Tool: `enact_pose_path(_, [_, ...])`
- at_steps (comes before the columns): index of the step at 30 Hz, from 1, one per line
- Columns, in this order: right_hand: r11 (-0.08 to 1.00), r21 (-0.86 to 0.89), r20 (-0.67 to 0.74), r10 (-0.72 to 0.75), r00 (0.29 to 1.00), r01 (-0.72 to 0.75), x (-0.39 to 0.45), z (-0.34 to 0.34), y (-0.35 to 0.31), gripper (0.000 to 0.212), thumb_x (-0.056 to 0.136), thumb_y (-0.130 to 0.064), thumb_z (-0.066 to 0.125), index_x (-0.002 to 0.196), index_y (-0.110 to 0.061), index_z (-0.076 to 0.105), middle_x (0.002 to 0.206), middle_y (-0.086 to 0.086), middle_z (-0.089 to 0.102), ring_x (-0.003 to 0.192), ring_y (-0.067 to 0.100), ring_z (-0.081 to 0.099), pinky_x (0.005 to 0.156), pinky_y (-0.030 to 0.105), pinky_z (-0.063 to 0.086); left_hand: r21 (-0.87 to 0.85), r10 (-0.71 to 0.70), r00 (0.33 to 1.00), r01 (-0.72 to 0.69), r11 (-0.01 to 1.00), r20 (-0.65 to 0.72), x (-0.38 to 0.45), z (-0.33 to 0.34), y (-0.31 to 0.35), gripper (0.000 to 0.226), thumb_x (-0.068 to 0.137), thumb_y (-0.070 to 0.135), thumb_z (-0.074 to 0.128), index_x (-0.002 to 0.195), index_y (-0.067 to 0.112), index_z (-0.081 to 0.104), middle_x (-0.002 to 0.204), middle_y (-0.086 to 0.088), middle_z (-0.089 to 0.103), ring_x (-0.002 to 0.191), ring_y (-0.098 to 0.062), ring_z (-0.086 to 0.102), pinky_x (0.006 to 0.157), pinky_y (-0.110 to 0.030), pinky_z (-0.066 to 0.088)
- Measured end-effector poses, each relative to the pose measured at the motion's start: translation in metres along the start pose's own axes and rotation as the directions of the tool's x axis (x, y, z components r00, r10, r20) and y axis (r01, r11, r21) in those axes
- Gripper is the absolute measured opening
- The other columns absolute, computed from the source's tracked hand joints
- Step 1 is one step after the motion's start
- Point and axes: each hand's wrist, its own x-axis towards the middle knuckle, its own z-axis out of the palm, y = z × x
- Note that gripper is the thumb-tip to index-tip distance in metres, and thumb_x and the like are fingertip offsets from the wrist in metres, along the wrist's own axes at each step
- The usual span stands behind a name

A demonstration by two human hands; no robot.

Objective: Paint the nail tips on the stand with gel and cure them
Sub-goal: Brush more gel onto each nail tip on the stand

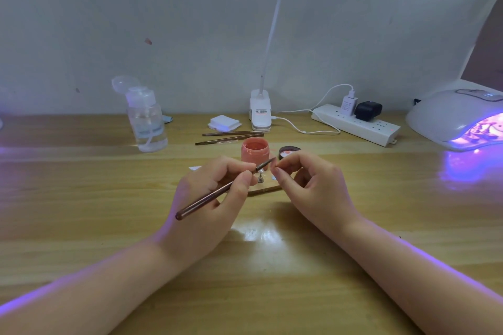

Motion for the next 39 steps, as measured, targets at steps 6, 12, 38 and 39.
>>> enact_pose_path(6, [1.0,0.007,-0.006,-0.005,1.0,0.005,0.0,0.0004,-0.0016,0.014,0.083,-0.009,0.073,0.078,-0.021,0.067,0.065,-0.025,0.059,0.045,0.009,0.041,0.051,0.012,0.031,-0.016,0.017,0.999,-0.017,1.0,-0.028,-0.0008,-0.0031,-0.001,0.014,0.087,0.032,0.049,0.085,0.028,0.062,0.076,0.014,0.07,0.069,-0.003,0.065,0.064,-0.017,0.05])
enact_pose_path(12, [0.999,0.036,0.006,0.027,1.0,-0.027,-0.0002,-0.0004,-0.0045,0.014,0.084,-0.009,0.072,0.078,-0.021,0.067,0.059,-0.02,0.057,0.046,0.022,0.049,0.049,0.031,0.04,-0.082,-0.053,0.998,0.052,0.995,-0.02,0.0004,-0.0006,-0.0037,0.019,0.089,0.037,0.052,0.096,0.026,0.066,0.085,0.012,0.073,0.077,-0.006,0.068,0.069,-0.022,0.054])
enact_pose_path(38, [0.978,0.157,0.029,0.136,0.99,-0.139,-0.0004,-0.0032,-0.0082,0.012,0.084,-0.012,0.072,0.079,-0.023,0.069,0.07,0.007,0.068,0.054,0.027,0.055,0.054,0.051,0.049,-0.067,-0.04,0.999,0.039,0.997,0.0,-0.0023,0.0009,-0.0023,0.014,0.09,0.028,0.058,0.099,0.023,0.068,0.09,0.014,0.074,0.085,-0.007,0.071,0.076,-0.024,0.055])
enact_pose_path(39, [0.976,0.161,0.034,0.142,0.989,-0.146,-0.0004,-0.0034,-0.0079,0.01,0.084,-0.012,0.072,0.08,-0.021,0.07,0.071,0.007,0.069,0.055,0.027,0.055,0.055,0.051,0.05,-0.092,-0.043,0.999,0.043,0.995,0.006,-0.0027,0.0006,-0.0025,0.016,0.089,0.031,0.056,0.096,0.023,0.067,0.088,0.011,0.074,0.084,-0.01,0.071,0.076,-0.027,0.056])
